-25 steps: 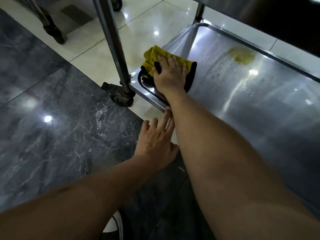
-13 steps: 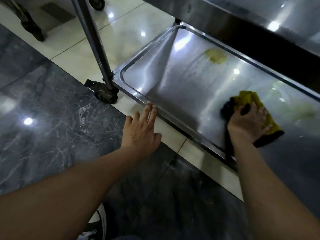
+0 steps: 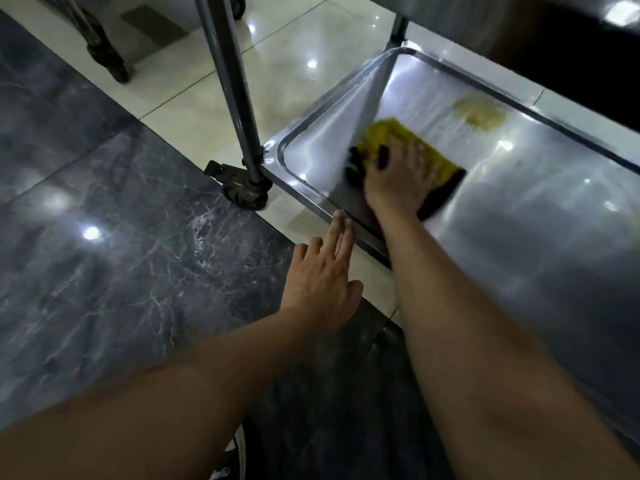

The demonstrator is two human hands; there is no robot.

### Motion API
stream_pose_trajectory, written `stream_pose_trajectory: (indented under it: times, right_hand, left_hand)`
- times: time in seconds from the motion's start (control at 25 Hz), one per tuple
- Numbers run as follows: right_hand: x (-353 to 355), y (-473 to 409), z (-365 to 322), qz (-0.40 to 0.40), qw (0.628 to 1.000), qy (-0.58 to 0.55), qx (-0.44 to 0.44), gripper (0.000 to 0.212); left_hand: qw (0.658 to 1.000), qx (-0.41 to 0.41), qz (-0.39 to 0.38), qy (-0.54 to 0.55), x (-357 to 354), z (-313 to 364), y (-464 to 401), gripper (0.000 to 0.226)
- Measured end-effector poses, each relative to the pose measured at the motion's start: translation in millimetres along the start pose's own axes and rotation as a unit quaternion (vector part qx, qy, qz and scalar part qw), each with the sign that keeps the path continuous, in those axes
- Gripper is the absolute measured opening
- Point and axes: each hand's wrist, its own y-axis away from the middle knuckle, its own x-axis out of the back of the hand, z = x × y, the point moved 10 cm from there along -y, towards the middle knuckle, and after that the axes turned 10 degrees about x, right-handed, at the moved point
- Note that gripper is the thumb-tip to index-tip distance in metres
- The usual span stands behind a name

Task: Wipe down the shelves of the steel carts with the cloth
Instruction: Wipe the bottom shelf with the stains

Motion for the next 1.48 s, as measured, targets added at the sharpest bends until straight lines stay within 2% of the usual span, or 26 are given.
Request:
stream_pose_trajectory:
  times: [0.08, 0.16, 0.28, 0.4, 0.56, 0.64, 0.8, 0.84, 1.0, 1.04, 1.16, 1.24, 1.32, 1.4, 1.48]
  right_hand:
    - [-31.8, -21.8, -77.8, -0.064, 0.988, -0.017, 0.14, 0.058]
    - [-47.2, -27.6, -106.1, -0.094, 0.974, -0.017, 0.205, 0.056]
    - [-36.4, -18.0, -73.6, -0.046, 0.983, 0.0, 0.179, 0.056]
    - [-5.1, 14.9, -14.0, 0.0, 0.994, 0.009, 0.108, 0.058]
    - [25.8, 106.0, 55.3, -0.016, 0.991, 0.024, 0.127, 0.057]
    - [33.0, 102.8, 72.3, -0.035, 0.987, 0.042, 0.149, 0.055]
    - [50.6, 51.1, 117.3, -0.033, 0.999, 0.023, 0.003, 0.057]
    - [48.7, 58.7, 118.3, -0.021, 1.0, 0.02, -0.003, 0.057]
    - [54.2, 108.9, 124.5, -0.004, 0.995, 0.066, 0.078, 0.056]
    - [60.8, 98.5, 136.5, -0.016, 0.996, 0.056, 0.068, 0.056]
    - [71.4, 75.0, 165.9, -0.024, 0.999, 0.029, -0.035, 0.058]
    - [69.6, 100.7, 159.2, 0.003, 0.999, 0.026, -0.026, 0.058]
    - [69.5, 144.2, 154.0, 0.013, 0.998, 0.046, 0.048, 0.056]
    - [80.9, 142.0, 169.8, 0.004, 0.995, 0.047, 0.083, 0.056]
    - [93.0, 112.3, 196.1, 0.012, 0.999, 0.046, 0.008, 0.056]
  left_hand:
    - [1.0, -0.001, -0.002, -0.005, -0.9, 1.5, 0.3, 0.084]
    - [1.0, -0.001, 0.001, -0.025, -2.1, -1.9, -1.6, 0.084]
    - [0.996, 0.002, 0.018, -0.086, -1.9, -2.8, -0.3, 0.089]
    - [0.994, 0.023, 0.018, -0.107, -2.8, 0.1, -0.9, 0.093]
    - [0.995, 0.055, 0.015, -0.084, -0.1, 5.6, 1.0, 0.094]
    - [0.994, 0.071, 0.019, -0.081, 3.1, 3.5, 0.8, 0.092]
    - [0.993, 0.074, 0.014, -0.09, 3.1, 10.7, -0.2, 0.091]
    - [0.993, 0.081, 0.005, -0.087, 2.7, 9.7, -0.1, 0.091]
    - [0.991, 0.087, -0.007, -0.099, 8.2, 11.7, -0.9, 0.088]
    - [0.99, 0.082, -0.012, -0.111, 9.6, 15.0, -2.1, 0.087]
    - [0.987, 0.084, -0.012, -0.136, 7.6, 16.7, -3.0, 0.086]
    - [0.988, 0.09, -0.018, -0.123, 7.2, 15.2, -4.0, 0.087]
    - [0.989, 0.088, -0.023, -0.117, 8.4, 16.3, -0.1, 0.086]
    - [0.989, 0.087, -0.013, -0.121, 11.3, 14.9, -2.2, 0.085]
    - [0.988, 0.087, -0.01, -0.128, 9.3, 13.1, -4.8, 0.086]
